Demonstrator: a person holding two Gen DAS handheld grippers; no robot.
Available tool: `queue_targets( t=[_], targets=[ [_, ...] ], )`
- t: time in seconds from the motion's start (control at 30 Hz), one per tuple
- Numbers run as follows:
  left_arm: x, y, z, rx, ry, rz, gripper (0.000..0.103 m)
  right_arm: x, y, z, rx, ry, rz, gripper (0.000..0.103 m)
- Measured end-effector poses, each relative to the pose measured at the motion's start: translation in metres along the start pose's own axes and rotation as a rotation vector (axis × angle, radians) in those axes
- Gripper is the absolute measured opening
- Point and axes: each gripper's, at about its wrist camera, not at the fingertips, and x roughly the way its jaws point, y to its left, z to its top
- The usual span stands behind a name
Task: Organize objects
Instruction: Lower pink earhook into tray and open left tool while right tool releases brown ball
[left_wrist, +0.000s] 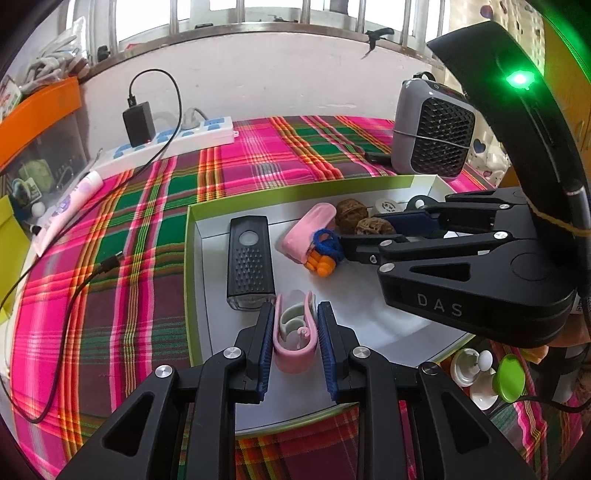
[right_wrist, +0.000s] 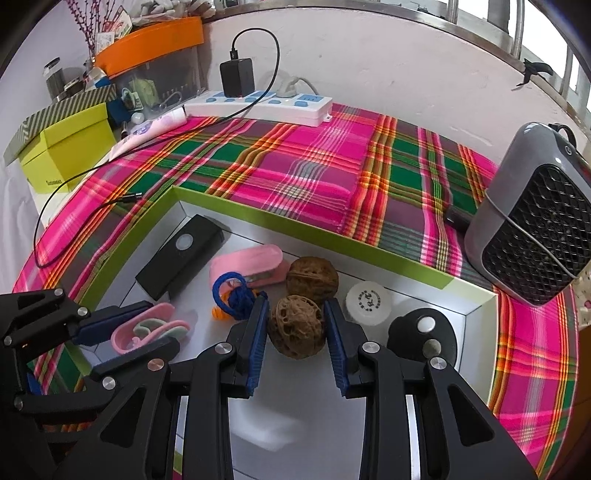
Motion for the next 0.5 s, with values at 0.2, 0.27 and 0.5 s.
queue_targets(
  t=[0.2, 0.27, 0.5],
  targets=[
    [0.0001, 0.0009, 0.0000, 0.001, -0.001, 0.003, 0.021, 0.0024, 0.0002, -0.0011, 0.000, 0.003, 0.003, 0.032],
    [0.0004, 0.0011, 0.0000, 0.004, -0.001, 0.006, 0.021, 0.0036, -0.0003, -0.0011, 0.001, 0.005, 0.005, 0.032],
    [0.0002, 0.0016, 0.0003, 0.005, 0.000, 0.005, 0.022, 0.0039, 0.0006, -0.0008, 0.001, 0.006, 0.003, 0.032]
  ],
)
